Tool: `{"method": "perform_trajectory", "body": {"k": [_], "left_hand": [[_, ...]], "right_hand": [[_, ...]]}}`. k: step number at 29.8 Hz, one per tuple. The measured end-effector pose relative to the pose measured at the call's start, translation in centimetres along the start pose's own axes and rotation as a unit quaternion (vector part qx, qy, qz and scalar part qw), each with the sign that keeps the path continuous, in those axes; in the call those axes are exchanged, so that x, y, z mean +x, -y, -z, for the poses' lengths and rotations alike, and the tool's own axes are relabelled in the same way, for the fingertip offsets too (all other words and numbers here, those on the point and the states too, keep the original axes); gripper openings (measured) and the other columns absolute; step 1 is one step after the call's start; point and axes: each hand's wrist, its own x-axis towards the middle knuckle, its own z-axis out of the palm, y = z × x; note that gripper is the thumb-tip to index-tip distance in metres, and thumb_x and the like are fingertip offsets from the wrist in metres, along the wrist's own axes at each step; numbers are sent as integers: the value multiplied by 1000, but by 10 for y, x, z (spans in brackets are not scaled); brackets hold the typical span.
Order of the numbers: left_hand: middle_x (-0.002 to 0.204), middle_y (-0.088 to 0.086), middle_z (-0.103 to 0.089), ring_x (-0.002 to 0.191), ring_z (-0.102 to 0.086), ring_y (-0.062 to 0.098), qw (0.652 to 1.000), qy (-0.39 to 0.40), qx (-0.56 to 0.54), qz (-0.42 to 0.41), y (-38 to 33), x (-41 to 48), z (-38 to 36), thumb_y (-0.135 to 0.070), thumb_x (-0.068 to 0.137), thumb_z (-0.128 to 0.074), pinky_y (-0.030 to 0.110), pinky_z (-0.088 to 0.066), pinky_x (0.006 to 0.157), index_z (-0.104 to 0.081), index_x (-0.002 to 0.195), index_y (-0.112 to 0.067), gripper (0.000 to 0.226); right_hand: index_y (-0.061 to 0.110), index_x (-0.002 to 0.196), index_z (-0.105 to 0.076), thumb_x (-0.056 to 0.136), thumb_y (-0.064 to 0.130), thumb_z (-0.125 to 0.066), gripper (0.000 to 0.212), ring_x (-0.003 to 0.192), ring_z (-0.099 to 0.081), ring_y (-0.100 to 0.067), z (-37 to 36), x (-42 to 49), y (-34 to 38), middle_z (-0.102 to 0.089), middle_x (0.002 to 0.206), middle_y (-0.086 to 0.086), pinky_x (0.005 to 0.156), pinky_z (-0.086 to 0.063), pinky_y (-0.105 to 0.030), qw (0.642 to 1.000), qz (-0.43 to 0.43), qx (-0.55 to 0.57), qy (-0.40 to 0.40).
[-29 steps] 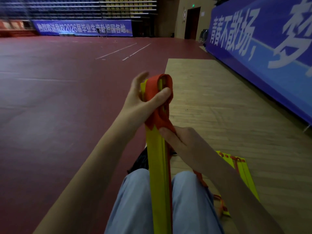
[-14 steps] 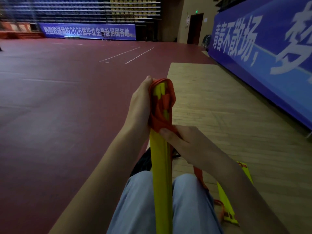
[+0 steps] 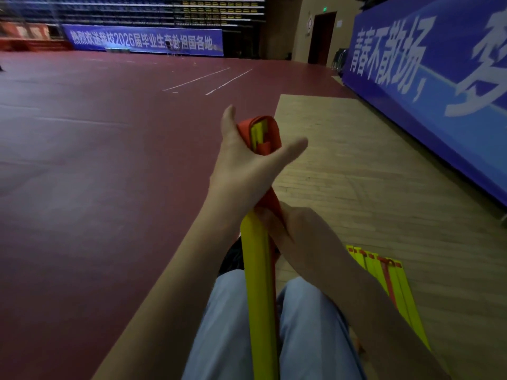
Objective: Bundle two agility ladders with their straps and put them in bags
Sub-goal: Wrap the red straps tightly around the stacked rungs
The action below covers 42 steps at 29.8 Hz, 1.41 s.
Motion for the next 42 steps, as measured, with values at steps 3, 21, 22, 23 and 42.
{"method": "perform_trajectory", "body": {"k": [3,21,22,23,42], "left_hand": [[96,-12,-47,78,-54,2,998,-38,-33,-35,8,0,-5,-19,75,-75,19,-50,74,-17,145,-29,91],[67,-4,-51,50,-45,5,735,423,-529,30,17,35,-19,-12,52,-70,17,-34,45,-46,111,-7,64],[69,-4,-52,50,-46,5,735,427,-526,32,18,34,-21,-13,54,-70,17,-35,46,-46,112,-6,64],[70,-3,-53,52,-48,6,744,422,-517,35,17,33,-22,-13,54,-70,17,-37,47,-45,114,-6,64],[72,-1,-55,53,-59,5,952,182,-243,34,39,16,-11,-13,62,-71,22,-49,53,-48,93,-15,38]], "right_hand": [[15,90,-49,98,44,-23,39,61,-49,-19,9,6,3,-47,66,3,52,-31,-29,989,26,-144,19],[27,74,-52,64,57,-70,36,53,-55,5,15,24,-32,-58,55,16,50,-39,-5,969,15,240,-61],[23,69,-51,72,52,-66,33,43,-51,4,11,22,-33,-53,45,16,44,-35,-5,965,11,260,-35],[18,62,-47,76,45,-60,33,34,-44,2,9,19,-35,-45,36,15,39,-30,-6,959,7,282,-19],[11,48,-61,67,42,-66,37,36,-44,-6,40,19,-34,-47,34,9,43,-33,-13,996,59,70,5]]}}
